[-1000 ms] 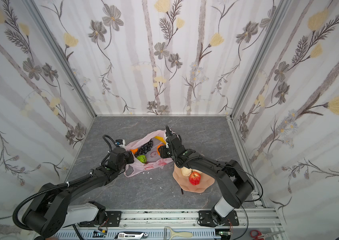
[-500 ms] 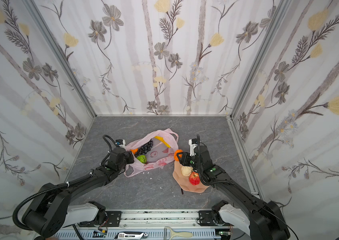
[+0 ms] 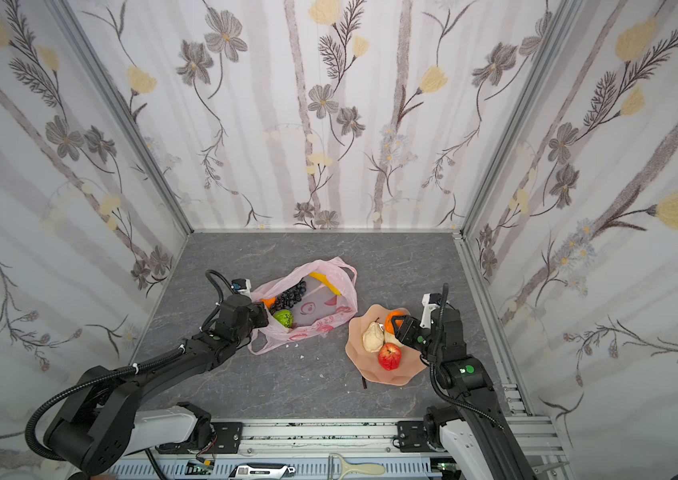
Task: Take the fake fruits out of the plastic bag
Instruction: 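Carry the orange over the peach bowl with the right gripper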
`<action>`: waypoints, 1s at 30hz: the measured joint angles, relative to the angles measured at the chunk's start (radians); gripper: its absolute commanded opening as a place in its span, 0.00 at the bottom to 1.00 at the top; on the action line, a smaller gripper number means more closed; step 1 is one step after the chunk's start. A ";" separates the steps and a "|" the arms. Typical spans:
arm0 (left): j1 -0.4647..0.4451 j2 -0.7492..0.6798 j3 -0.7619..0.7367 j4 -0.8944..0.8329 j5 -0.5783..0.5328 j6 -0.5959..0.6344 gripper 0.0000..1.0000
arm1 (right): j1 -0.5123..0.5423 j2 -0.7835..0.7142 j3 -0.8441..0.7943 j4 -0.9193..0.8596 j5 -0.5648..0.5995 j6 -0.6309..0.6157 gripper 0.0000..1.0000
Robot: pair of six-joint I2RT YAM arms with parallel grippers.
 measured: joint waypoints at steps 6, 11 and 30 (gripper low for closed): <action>0.000 0.000 0.000 0.000 0.003 0.000 0.11 | -0.070 -0.064 -0.015 -0.106 0.000 0.016 0.51; 0.000 0.000 0.000 0.000 0.007 0.000 0.11 | -0.115 -0.104 -0.069 -0.143 -0.007 0.041 0.51; 0.000 0.001 0.000 0.000 0.006 0.000 0.11 | -0.168 -0.143 -0.163 -0.145 -0.007 0.084 0.54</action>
